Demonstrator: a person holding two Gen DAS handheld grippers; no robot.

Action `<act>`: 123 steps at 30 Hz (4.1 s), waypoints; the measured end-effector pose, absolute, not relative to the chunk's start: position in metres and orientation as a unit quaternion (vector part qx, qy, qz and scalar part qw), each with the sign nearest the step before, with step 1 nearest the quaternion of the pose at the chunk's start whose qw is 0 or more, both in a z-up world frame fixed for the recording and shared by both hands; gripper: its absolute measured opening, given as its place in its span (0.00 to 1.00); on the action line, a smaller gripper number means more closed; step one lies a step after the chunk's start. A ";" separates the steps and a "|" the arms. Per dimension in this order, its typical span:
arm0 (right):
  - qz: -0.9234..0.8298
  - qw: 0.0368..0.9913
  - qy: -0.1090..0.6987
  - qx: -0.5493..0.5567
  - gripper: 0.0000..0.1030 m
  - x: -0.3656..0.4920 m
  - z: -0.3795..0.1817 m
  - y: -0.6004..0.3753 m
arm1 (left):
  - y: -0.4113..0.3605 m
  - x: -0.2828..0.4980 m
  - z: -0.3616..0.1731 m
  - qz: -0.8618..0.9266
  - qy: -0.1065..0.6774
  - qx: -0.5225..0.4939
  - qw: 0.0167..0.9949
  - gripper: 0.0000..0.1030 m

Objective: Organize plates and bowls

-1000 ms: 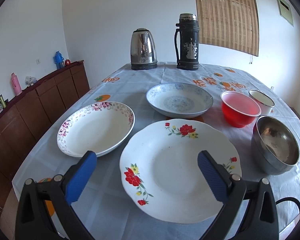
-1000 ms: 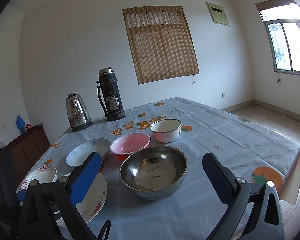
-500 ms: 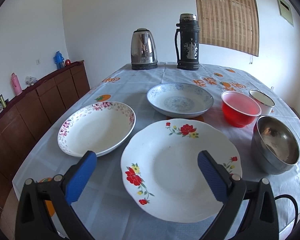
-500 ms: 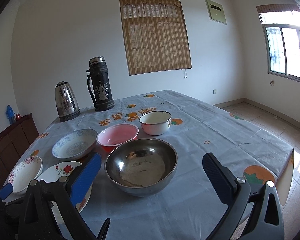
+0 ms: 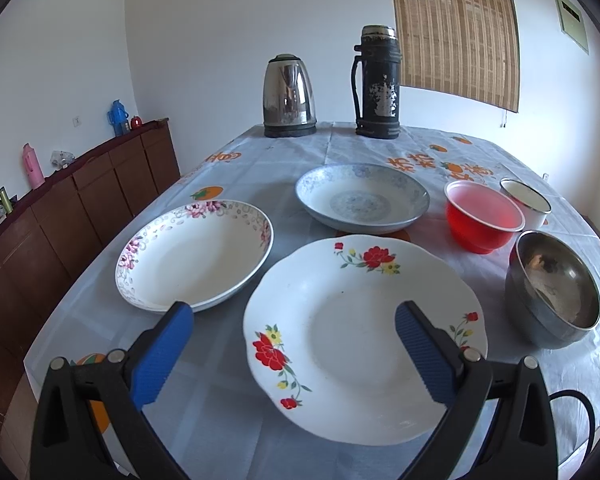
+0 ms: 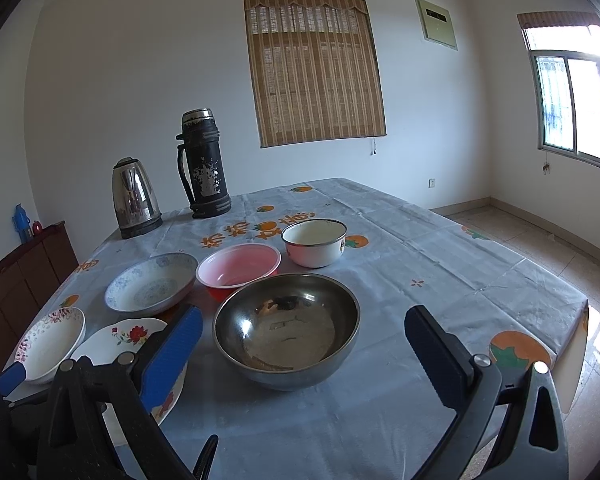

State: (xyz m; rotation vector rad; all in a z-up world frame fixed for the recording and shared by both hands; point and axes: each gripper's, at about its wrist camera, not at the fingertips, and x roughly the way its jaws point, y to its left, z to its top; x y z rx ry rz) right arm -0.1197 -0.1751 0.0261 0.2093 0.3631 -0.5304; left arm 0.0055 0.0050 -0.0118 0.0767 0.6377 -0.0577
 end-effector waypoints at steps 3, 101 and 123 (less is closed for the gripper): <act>-0.259 0.944 0.179 0.102 0.99 -0.119 0.026 -0.175 | 0.006 0.006 -0.013 -0.028 0.316 0.038 0.948 1.00; 0.160 0.925 0.323 0.123 0.25 0.046 -0.001 -0.065 | 0.134 0.068 -0.005 -0.073 0.346 -0.075 0.932 0.41; 0.173 0.907 0.372 0.095 0.25 0.119 -0.032 -0.007 | 0.172 0.116 -0.033 -0.014 0.383 -0.084 0.920 0.41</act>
